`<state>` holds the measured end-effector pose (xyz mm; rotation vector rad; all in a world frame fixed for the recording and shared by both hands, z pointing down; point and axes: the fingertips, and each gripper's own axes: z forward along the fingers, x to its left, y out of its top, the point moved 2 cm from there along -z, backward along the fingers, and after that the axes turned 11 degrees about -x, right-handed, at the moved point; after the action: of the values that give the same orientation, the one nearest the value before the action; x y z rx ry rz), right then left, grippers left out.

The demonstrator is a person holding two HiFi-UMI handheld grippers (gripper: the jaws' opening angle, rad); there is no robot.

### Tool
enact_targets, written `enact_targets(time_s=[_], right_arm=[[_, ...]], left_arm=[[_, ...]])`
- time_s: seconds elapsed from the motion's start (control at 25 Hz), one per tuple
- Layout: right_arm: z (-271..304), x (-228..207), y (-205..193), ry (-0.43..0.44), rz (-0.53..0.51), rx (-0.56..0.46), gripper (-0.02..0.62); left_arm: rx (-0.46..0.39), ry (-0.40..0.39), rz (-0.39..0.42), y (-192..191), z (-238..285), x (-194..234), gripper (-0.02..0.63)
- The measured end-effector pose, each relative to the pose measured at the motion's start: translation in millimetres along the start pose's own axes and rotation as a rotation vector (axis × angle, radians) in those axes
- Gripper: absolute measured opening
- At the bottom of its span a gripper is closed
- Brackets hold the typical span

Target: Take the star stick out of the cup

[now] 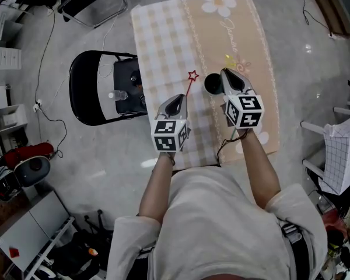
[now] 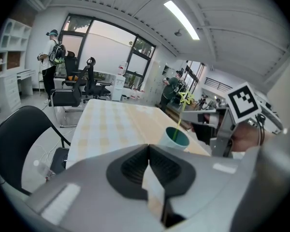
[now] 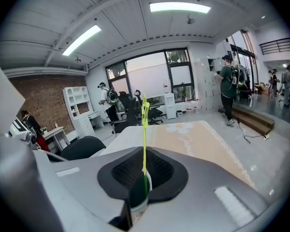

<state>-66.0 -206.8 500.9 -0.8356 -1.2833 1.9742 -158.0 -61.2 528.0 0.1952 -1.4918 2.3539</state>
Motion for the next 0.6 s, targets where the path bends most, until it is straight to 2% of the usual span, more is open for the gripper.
enact_targets(time_s=[0.36, 0.6], right_arm=[[-26.8, 7.5, 42.3, 0.015, 0.003, -0.152, 0.015], [-63.4, 22.1, 64.2, 0.016, -0.018, -0.237, 0.015]], left_arm=[[-0.028, 0.011, 0.022, 4.1, -24.2, -6.5, 0.003], [-0.048, -0.015, 0.043, 3.4, -44.6, -16.5, 0.003]])
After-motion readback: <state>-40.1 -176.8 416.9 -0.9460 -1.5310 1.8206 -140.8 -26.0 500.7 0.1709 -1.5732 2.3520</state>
